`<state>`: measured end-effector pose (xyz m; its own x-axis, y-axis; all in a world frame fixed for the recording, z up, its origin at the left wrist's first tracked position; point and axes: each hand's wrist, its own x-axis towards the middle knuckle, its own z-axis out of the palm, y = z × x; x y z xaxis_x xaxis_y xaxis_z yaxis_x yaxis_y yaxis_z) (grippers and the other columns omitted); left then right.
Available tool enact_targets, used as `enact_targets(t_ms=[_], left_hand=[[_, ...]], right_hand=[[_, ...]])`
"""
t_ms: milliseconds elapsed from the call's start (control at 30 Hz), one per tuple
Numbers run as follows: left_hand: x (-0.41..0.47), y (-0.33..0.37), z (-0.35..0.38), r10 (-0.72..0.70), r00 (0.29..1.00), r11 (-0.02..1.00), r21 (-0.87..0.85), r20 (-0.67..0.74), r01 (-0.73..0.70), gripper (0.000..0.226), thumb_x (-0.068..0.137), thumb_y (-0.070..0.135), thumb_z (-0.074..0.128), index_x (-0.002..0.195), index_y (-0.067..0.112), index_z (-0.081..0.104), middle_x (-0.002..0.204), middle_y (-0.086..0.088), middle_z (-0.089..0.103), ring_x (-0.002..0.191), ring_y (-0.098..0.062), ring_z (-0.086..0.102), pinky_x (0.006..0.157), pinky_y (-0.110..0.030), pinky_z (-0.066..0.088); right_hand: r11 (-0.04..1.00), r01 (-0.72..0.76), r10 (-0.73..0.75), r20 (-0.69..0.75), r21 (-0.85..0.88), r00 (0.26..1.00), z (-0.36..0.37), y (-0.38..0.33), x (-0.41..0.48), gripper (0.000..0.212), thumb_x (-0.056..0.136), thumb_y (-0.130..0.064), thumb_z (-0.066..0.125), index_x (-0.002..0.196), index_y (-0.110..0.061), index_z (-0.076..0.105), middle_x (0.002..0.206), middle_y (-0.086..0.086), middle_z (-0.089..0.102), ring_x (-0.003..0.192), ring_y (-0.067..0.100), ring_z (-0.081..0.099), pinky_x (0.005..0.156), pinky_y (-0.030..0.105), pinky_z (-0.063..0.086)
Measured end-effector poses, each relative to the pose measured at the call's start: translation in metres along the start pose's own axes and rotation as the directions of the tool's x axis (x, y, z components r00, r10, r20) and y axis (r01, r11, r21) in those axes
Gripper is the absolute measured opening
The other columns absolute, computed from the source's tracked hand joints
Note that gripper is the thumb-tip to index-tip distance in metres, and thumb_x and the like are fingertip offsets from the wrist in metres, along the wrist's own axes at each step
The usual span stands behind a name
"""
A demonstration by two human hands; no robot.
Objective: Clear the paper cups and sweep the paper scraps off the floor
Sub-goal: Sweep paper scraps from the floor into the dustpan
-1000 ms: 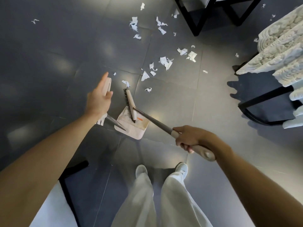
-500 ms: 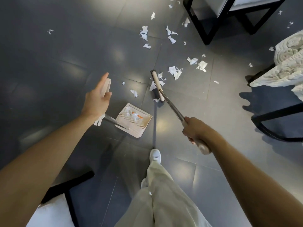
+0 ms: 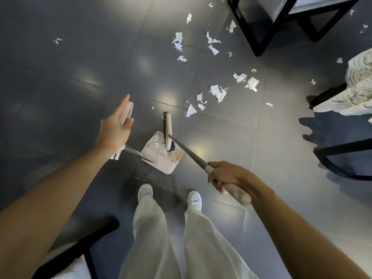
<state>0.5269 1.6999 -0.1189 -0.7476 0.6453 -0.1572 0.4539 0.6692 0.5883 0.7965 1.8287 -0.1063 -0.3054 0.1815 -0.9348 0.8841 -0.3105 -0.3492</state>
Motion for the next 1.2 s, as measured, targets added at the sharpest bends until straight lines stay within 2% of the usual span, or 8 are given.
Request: enact_targets(t_ms=[100, 333, 500, 567, 733, 867, 1033, 1200], left_hand=[[0.000, -0.011, -0.006, 0.012, 1.000, 1.000, -0.024, 0.013, -0.012, 0.060, 0.097, 0.016, 0.053, 0.149, 0.035, 0.029, 0.141, 0.000, 0.053, 0.117, -0.038, 0.054, 0.093, -0.035, 0.039], [0.020, -0.046, -0.047, 0.096, 0.994, 0.993, -0.071, 0.054, -0.092, 0.061, 0.096, 0.014, 0.054, 0.149, 0.035, 0.031, 0.136, -0.004, 0.058, 0.109, -0.040, 0.059, 0.091, -0.041, 0.044], [0.049, -0.087, -0.082, 0.089, 0.994, 0.990, -0.111, 0.061, -0.082, 0.060, 0.096, 0.013, 0.055, 0.148, 0.034, 0.033, 0.141, 0.004, 0.052, 0.117, -0.027, 0.057, 0.083, -0.014, 0.034], [0.064, -0.099, -0.089, 0.077, 0.995, 0.989, -0.130, 0.068, -0.068, 0.060, 0.096, 0.012, 0.055, 0.148, 0.034, 0.033, 0.142, 0.004, 0.051, 0.122, -0.025, 0.055, 0.086, -0.011, 0.033], [0.114, -0.108, -0.097, 0.059, 0.997, 0.985, -0.165, 0.058, -0.049, 0.062, 0.096, 0.012, 0.053, 0.148, 0.038, 0.031, 0.143, 0.006, 0.050, 0.117, -0.028, 0.058, 0.097, -0.033, 0.044], [0.142, -0.111, -0.097, 0.055, 0.997, 0.988, -0.149, 0.053, -0.047, 0.062, 0.096, 0.013, 0.053, 0.148, 0.038, 0.030, 0.138, 0.002, 0.056, 0.107, -0.034, 0.061, 0.091, -0.038, 0.049], [0.159, -0.111, -0.096, 0.067, 0.996, 0.982, -0.182, 0.057, -0.055, 0.062, 0.097, 0.011, 0.051, 0.151, 0.031, 0.027, 0.143, -0.005, 0.051, 0.124, -0.031, 0.053, 0.099, -0.034, 0.041], [0.166, -0.117, -0.109, 0.111, 0.992, 0.984, -0.147, 0.063, -0.101, 0.063, 0.098, 0.009, 0.050, 0.152, 0.028, 0.025, 0.145, -0.002, 0.049, 0.120, -0.034, 0.055, 0.095, -0.033, 0.042]], right_hand=[[0.999, 0.006, -0.006, -0.006, -0.048, 1.000, -0.003, -0.016, -0.021, 0.033, 0.088, 0.004, 0.051, 0.120, 0.000, 0.055, 0.047, 0.004, 0.044, 0.034, 0.010, 0.038, 0.037, 0.017, 0.035], [0.954, 0.067, -0.108, -0.126, -0.293, 0.986, 0.019, -0.085, -0.033, 0.042, 0.088, -0.002, 0.055, 0.129, -0.006, 0.052, 0.055, 0.007, 0.053, 0.046, 0.017, 0.047, 0.042, 0.024, 0.042], [0.927, 0.110, -0.196, -0.214, -0.360, 0.957, 0.045, -0.139, 0.002, 0.040, 0.086, 0.000, 0.052, 0.126, -0.006, 0.050, 0.056, 0.009, 0.056, 0.044, 0.020, 0.049, 0.047, 0.027, 0.043], [0.916, 0.108, -0.214, -0.243, -0.385, 0.946, 0.053, -0.157, 0.026, 0.034, 0.084, 0.001, 0.049, 0.118, -0.005, 0.051, 0.052, 0.008, 0.055, 0.040, 0.020, 0.048, 0.048, 0.027, 0.043], [0.891, 0.059, -0.188, -0.250, -0.449, 0.950, 0.077, -0.188, 0.077, 0.039, 0.085, 0.001, 0.046, 0.124, -0.008, 0.046, 0.058, 0.009, 0.055, 0.044, 0.020, 0.051, 0.046, 0.025, 0.040], [0.893, 0.044, -0.127, -0.158, -0.447, 0.979, 0.108, -0.196, 0.084, 0.051, 0.089, -0.005, 0.050, 0.138, -0.011, 0.040, 0.065, 0.008, 0.057, 0.048, 0.016, 0.053, 0.046, 0.025, 0.044], [0.950, 0.026, -0.062, -0.105, -0.310, 0.993, 0.115, -0.203, 0.059, 0.042, 0.087, -0.004, 0.053, 0.129, -0.012, 0.050, 0.055, 0.005, 0.054, 0.043, 0.016, 0.048, 0.044, 0.022, 0.042], [0.987, 0.043, -0.064, -0.136, -0.153, 0.989, 0.098, -0.236, 0.030, 0.037, 0.089, 0.005, 0.047, 0.126, 0.000, 0.051, 0.048, 0.006, 0.042, 0.034, 0.013, 0.037, 0.035, 0.017, 0.034]])
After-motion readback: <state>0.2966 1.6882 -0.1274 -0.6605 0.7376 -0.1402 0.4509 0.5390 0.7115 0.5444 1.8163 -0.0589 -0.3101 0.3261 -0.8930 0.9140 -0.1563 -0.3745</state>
